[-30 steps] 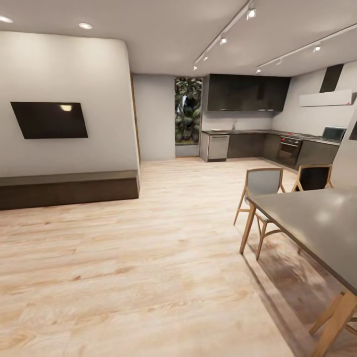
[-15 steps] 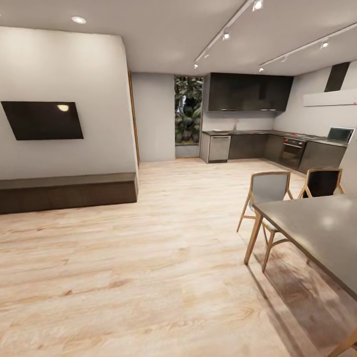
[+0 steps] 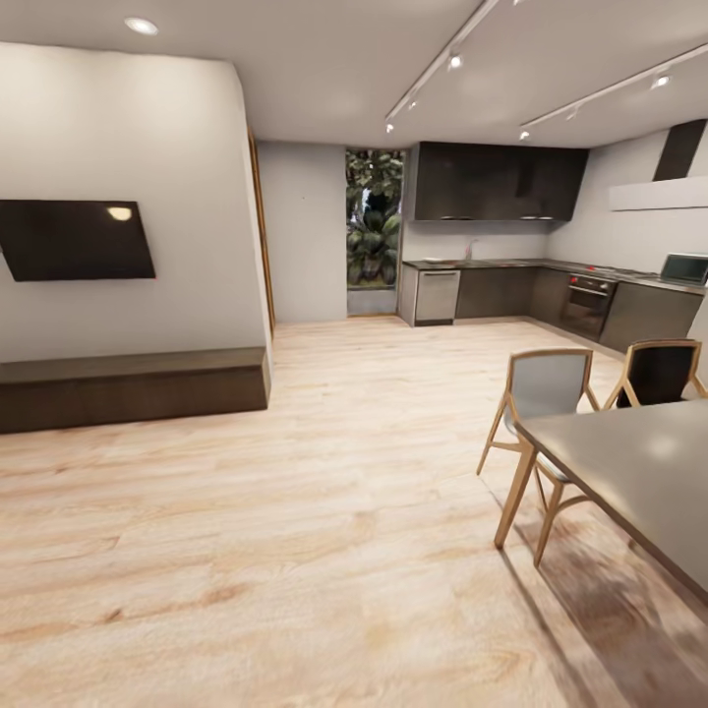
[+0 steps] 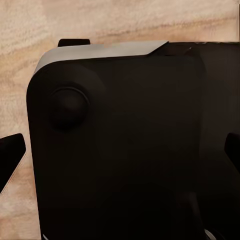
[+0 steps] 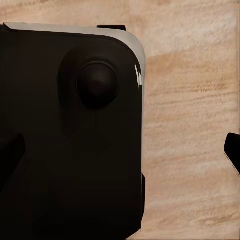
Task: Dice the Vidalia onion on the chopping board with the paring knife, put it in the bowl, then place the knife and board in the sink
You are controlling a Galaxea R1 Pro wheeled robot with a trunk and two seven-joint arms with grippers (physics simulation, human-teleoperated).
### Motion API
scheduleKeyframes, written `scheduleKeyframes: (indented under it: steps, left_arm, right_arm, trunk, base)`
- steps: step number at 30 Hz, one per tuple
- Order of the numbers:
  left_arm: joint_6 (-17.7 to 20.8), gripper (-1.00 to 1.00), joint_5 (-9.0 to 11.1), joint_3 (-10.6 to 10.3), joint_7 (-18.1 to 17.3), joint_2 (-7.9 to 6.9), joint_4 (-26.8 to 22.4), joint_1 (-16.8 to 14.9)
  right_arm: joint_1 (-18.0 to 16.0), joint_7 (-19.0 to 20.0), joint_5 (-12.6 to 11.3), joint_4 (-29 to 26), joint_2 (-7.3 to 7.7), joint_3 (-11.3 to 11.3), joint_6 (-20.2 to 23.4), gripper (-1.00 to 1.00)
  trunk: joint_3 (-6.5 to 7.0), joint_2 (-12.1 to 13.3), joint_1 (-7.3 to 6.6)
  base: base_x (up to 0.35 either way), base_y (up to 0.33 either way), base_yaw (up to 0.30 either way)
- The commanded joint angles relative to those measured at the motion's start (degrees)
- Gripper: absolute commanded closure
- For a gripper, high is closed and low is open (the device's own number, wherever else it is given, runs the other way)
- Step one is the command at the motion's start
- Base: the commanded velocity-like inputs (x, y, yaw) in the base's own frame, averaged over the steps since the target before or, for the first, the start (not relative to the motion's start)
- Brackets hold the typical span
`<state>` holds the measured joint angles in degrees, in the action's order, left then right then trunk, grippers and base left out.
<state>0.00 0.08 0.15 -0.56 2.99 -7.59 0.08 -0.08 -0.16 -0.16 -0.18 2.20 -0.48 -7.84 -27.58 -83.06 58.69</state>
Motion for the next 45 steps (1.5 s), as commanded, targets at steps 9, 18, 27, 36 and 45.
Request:
scheduleKeyframes:
  steps: [9,18,27,36,45]
  left_arm:
    - [0.1,-1.0,0.0,0.0,0.0,-0.49,0.0,0.0]
    - [0.3,-1.0,0.0,-0.1,0.0,-5.02,2.0,0.0]
    - [0.4,-1.0,0.0,-0.1,0.0,-6.95,4.3,0.0]
    - [0.3,-1.0,0.0,-0.1,0.0,-6.98,4.3,0.0]
    - [0.2,-1.0,0.0,0.0,0.0,-6.76,4.3,0.0]
  right_arm:
    - [0.0,0.0,0.0,0.0,0.0,0.0,-0.2,-1.0]
    - [0.0,-0.1,0.0,0.0,0.0,0.0,-0.2,-1.0]
    - [0.0,0.0,-0.1,0.0,0.0,0.0,0.0,-1.0]
    - [0.0,0.0,-0.1,0.0,0.0,0.0,-0.1,-1.0]
    - [0.0,0.1,-0.1,0.0,0.02,0.2,-0.2,-1.0]
  trunk:
    - [-0.05,0.0,0.04]
    - [-0.05,0.0,0.04]
    - [-0.05,0.0,0.04]
    - [-0.05,0.0,0.04]
    - [-0.05,0.0,0.04]
  base:
    - [0.342,0.0,0.0]
    - [0.342,0.0,0.0]
    - [0.342,0.0,0.0]
    - [0.342,0.0,0.0]
    - [0.342,0.0,0.0]
